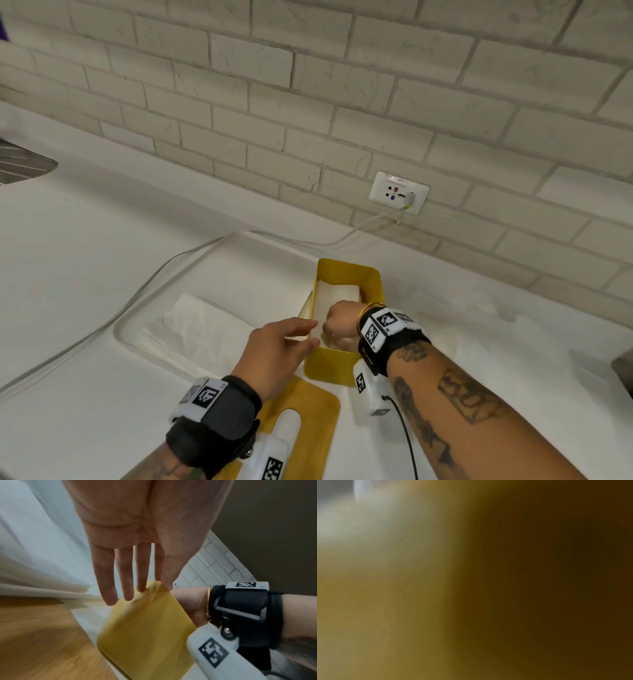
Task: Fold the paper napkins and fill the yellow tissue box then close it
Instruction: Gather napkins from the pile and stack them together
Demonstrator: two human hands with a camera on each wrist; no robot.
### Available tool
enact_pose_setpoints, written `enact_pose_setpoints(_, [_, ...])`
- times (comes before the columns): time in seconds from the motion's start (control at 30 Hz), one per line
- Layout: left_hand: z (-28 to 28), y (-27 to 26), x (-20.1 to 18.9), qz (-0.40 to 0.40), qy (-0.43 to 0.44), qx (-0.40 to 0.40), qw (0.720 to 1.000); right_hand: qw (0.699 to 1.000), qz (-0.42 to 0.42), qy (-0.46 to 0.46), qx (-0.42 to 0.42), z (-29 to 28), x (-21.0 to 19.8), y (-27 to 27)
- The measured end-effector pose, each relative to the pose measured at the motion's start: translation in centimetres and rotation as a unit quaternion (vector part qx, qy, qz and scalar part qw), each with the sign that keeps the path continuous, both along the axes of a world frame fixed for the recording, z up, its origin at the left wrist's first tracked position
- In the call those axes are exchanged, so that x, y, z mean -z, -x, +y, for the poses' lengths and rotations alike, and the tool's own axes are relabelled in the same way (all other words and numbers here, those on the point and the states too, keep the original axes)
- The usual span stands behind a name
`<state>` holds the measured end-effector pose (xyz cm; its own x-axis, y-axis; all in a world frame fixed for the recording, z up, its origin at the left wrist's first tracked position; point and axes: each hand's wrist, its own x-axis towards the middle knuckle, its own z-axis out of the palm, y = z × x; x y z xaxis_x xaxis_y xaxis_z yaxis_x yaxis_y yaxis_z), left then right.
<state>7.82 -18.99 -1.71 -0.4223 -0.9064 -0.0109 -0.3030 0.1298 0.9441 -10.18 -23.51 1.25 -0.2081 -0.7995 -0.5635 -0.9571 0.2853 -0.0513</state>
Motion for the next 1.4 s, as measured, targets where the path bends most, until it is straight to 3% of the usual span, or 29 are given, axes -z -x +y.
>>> enact_pose_setpoints(0.13, [-0.2,0.4,-0.1,-0.015,0.008,-0.005,1.0,0.999,0.025,-0.025,-0.019,-0.1,0.1,-0.3])
enact_pose_setpoints(0.33, [-0.4,0.4,-0.1,-0.032,0.021,-0.002,0.999,0.999,0.018,0.011,-0.031,0.6,-1.5,-0.1])
enact_pose_setpoints(0.6, [0.0,1.3,-0.6,-0.059,0.046,-0.022,0.997,0.998,-0.064,0.004,-0.022,4.8,-2.2,-1.3])
enact_pose_setpoints(0.93, [-0.5,0.9,-2.7,-0.182,0.128,-0.036,0.974,0.975,-0.074,0.19,-0.084,13.4,-1.8,-2.7])
enact_pose_setpoints(1.03, [-0.4,0.6,-4.2,-0.259,0.137,-0.007,0.956,0.96,-0.092,0.25,-0.088,14.5,-0.8,-3.0])
enact_pose_setpoints(1.13, [-1.2,2.2,-7.6,-0.341,0.195,0.052,0.918,0.955,-0.092,0.267,-0.089,14.7,-0.2,-3.2])
enact_pose_setpoints(1.2, [-2.1,4.6,-10.4,-0.334,0.227,0.116,0.907,0.948,-0.078,0.294,-0.089,15.0,0.2,-3.2])
enact_pose_setpoints(1.3, [-3.5,9.1,-13.0,-0.331,0.198,0.206,0.899,0.918,-0.015,0.39,-0.074,16.0,1.2,-2.9])
enact_pose_setpoints(1.4, [-4.6,13.6,-11.7,-0.423,0.212,0.261,0.841,0.91,-0.01,0.412,-0.044,17.3,2.2,-2.3])
